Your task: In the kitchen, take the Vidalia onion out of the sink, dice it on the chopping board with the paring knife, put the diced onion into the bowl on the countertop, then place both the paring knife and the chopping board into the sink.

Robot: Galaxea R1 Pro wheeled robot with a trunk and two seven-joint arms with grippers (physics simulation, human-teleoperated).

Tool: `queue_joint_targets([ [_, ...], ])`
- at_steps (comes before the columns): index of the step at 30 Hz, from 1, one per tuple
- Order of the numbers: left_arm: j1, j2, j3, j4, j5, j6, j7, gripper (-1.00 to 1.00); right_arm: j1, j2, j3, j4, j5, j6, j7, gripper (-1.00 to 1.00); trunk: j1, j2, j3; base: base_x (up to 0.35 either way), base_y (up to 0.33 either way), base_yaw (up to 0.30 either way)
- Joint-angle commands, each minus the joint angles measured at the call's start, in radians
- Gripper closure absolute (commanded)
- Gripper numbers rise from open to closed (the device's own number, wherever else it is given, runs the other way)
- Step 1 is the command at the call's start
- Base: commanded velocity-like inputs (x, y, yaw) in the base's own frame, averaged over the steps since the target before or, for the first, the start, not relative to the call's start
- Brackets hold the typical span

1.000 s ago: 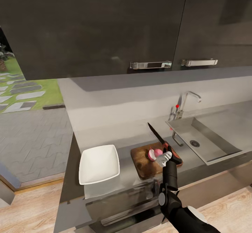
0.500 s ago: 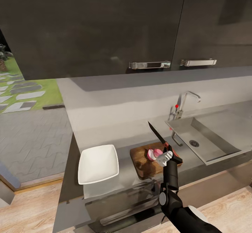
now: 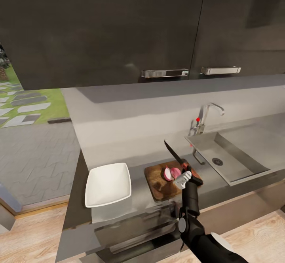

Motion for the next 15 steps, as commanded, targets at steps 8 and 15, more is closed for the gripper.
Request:
queue_joint_targets([
  [8,-0.002,-0.001,-0.009,0.004,0.01,-0.007,0.001,-1.0,-0.001,0.025,0.003,0.055,0.003,0.006,0.01,1.0,0.001,-0.002,-0.002,0.0,0.0,0.0],
  [15,-0.002,-0.001,-0.009,0.004,0.01,-0.008,0.001,-1.0,-0.001,0.046,0.004,0.108,0.004,0.005,0.013,1.0,0.001,-0.002,-0.002,0.0,0.0,0.0],
])
